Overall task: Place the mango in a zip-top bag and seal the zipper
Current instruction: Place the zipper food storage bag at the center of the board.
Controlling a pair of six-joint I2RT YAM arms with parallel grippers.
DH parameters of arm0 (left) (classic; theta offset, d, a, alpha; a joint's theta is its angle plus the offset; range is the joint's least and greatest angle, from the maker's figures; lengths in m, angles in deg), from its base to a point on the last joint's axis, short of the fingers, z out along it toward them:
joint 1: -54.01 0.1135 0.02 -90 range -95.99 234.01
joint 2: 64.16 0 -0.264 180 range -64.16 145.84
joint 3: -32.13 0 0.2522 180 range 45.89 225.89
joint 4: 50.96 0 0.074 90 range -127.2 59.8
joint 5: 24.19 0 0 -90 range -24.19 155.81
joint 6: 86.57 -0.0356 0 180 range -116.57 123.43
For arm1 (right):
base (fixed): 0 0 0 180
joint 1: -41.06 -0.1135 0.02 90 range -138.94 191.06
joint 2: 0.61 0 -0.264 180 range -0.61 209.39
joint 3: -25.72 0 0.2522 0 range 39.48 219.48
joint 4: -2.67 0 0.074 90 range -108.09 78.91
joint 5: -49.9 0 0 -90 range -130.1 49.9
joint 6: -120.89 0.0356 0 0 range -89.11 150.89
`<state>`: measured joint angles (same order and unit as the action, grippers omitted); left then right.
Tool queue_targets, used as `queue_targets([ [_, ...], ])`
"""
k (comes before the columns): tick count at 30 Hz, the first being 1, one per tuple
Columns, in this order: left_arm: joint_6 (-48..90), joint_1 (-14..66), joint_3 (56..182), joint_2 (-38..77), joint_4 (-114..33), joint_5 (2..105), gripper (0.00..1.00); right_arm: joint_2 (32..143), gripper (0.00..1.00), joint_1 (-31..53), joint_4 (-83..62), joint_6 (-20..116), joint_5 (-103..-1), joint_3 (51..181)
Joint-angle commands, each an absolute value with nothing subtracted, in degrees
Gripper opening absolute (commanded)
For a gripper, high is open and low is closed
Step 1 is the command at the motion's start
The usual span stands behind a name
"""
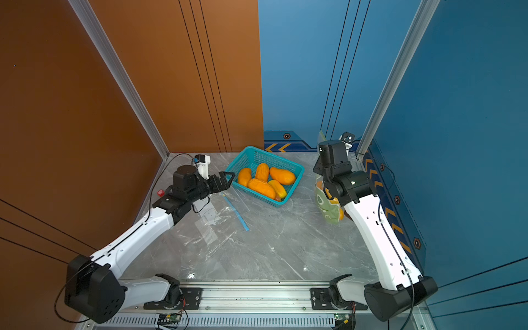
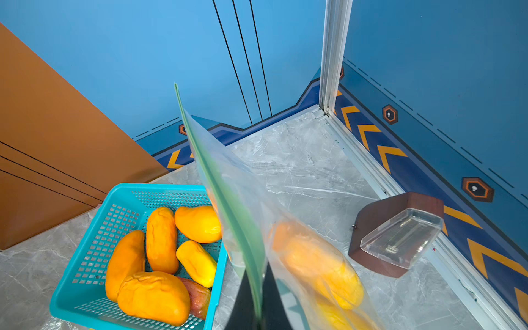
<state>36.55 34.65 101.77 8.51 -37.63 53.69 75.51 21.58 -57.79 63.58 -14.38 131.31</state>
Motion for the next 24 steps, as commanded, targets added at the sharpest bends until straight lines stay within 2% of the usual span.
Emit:
queue_targets([
  [1,37.4,35.5,99.9,7.2,-38.5,54.6,0.98,78.3,0.00,21.8,-54.4,65.6,-15.4,130.9],
  [8,38.2,35.9,98.7,7.2,-39.4,54.1,0.98,82.0,0.00,23.1,-53.4,66.7,-14.8,130.0],
  [18,38.9,35.9,98.2,7.8,-40.0,53.6,0.98,75.6,0.00,34.2,-53.8,66.3,-19.5,118.7],
  [19,39.0,36.0,98.2,7.7,-40.0,53.8,0.98,75.1,0.02,35.6,-54.1,65.7,-20.3,118.0],
  [22,39.2,36.2,97.8,7.3,-40.0,54.0,0.98,73.8,0.18,38.3,-55.6,63.8,-21.7,116.7],
  [24,39.4,36.3,97.4,7.0,-40.0,54.2,0.98,73.2,0.35,39.3,-56.4,62.4,-21.6,116.4],
])
